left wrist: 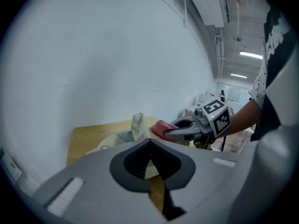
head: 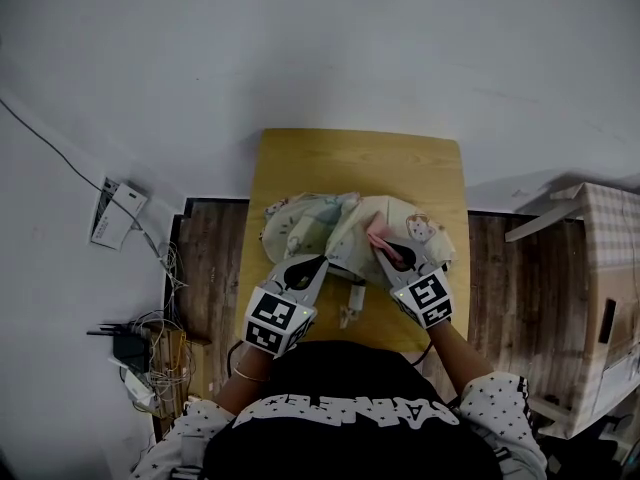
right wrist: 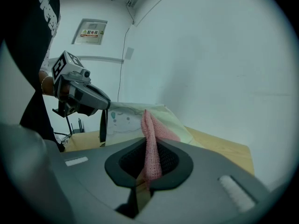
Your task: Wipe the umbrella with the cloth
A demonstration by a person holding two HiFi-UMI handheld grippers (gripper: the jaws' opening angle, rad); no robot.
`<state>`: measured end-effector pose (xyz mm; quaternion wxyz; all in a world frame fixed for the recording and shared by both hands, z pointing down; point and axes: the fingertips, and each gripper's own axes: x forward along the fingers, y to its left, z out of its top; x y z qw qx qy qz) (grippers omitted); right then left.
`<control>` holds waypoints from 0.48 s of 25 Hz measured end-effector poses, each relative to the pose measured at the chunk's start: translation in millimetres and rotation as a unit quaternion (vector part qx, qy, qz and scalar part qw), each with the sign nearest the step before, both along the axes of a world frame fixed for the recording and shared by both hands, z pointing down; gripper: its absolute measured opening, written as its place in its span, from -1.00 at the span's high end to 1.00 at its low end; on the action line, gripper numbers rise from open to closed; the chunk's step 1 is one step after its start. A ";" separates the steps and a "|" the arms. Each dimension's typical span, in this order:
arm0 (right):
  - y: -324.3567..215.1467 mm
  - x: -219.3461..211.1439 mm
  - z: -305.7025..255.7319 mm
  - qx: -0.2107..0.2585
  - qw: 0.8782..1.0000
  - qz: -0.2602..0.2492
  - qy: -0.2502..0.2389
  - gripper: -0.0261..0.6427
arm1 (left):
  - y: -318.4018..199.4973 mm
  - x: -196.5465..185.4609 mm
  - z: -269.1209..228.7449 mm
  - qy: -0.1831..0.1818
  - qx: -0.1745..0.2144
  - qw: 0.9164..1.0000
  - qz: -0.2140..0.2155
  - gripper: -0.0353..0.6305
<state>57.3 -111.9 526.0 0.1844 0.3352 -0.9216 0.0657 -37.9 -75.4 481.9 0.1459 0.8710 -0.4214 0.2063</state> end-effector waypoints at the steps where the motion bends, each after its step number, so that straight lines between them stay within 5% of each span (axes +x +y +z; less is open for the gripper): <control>1: 2.8 -0.9 0.4 -0.001 1.000 -0.001 0.000 0.83 | 0.1 -0.4 -0.4 0.000 0.000 1.000 0.001 0.89; 12: 32.5 -4.2 9.3 -0.024 1.000 -0.010 -0.003 0.83 | -1.4 0.0 3.3 -0.002 -0.003 1.000 0.014 0.89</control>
